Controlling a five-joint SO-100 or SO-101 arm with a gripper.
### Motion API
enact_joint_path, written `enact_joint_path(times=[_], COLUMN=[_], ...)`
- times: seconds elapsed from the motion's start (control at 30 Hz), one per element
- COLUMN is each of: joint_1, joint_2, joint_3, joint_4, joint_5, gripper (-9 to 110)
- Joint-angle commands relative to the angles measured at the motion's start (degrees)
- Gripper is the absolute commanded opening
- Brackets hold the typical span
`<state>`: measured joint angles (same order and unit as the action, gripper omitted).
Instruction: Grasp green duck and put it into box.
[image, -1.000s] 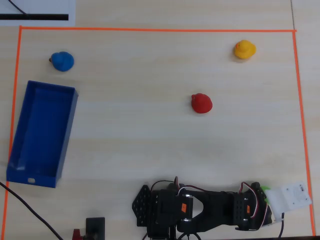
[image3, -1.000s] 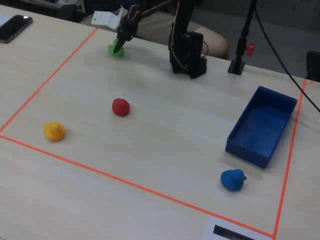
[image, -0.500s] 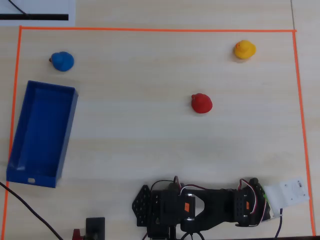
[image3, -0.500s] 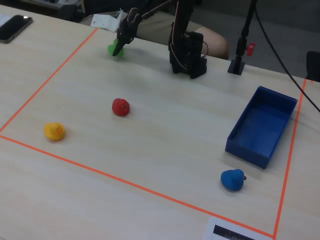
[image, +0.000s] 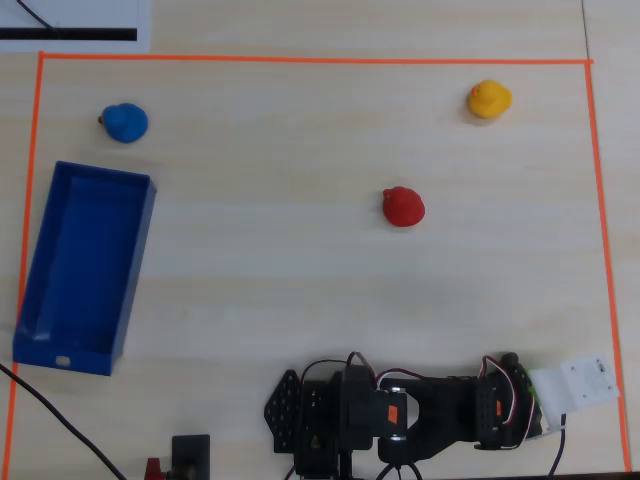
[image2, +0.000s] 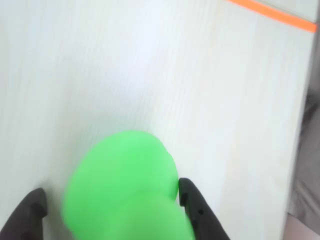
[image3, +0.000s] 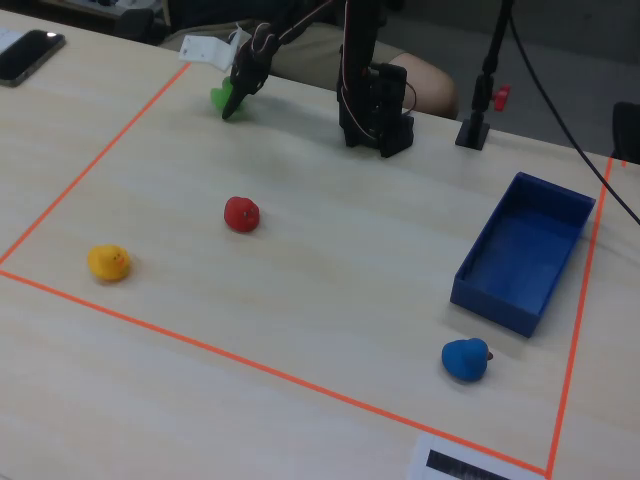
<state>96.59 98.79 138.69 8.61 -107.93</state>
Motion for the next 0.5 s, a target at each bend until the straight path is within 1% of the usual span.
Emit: enact_joint_path(times=[0.0,0.33,0.37,0.4,0.47], joint_1=[0.79,1.41,1.41,1.41,1.14], joint_2=[-0.70,-4.22,-4.22,-4.13,-3.69], joint_3=[-2.02,-5.36,-5.45,-5.45,-5.36], joint_4=[-2.20,-1.58,-1.23,-0.97,-0.35], joint_5=[-1.58,-2.37,-2.37,-2.37,-1.49], gripper=[36,35,32,24,0])
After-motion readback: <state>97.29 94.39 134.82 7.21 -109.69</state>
